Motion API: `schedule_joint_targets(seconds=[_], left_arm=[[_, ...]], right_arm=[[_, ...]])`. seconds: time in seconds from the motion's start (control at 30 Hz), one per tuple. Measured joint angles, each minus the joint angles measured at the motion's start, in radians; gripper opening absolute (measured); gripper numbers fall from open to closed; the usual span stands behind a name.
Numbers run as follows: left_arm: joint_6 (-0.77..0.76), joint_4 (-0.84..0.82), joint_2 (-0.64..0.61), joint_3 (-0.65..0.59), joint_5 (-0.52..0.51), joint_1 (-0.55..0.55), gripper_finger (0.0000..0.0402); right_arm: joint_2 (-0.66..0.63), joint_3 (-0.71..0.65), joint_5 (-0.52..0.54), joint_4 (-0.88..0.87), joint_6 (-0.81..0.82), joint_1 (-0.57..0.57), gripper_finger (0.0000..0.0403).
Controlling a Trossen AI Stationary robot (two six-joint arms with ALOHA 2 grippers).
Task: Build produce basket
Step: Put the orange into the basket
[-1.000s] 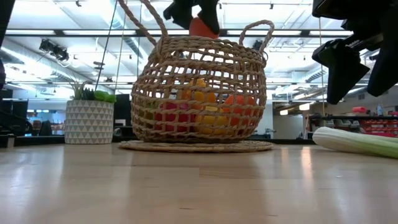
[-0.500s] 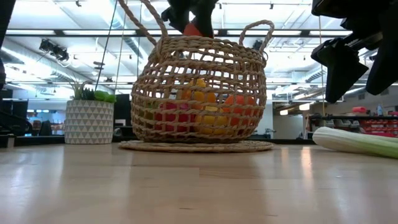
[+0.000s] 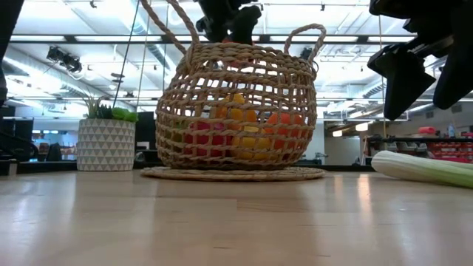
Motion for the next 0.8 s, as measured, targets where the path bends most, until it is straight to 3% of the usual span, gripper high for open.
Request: schedule_joint_targets(seconds=[0.53, 0.67, 0.8], left_arm=[[0.052, 0.001, 0.000, 0.000, -0.007, 0.004, 0.0354], [0.056, -0.016, 0.000, 0.000, -0.003, -0.006, 0.0354], [0.152, -0.076, 0.000, 0.000, -0.003, -0.025, 0.0354]], right_arm=[[0.000, 0.000, 0.001, 0.003, -0.015, 0.000, 0.0285], [0.000, 0.000, 0.041, 0.004, -0.019, 0.000, 0.0285], [-0.006, 0.022, 0.061, 0.004, -0.019, -0.008, 0.0284]])
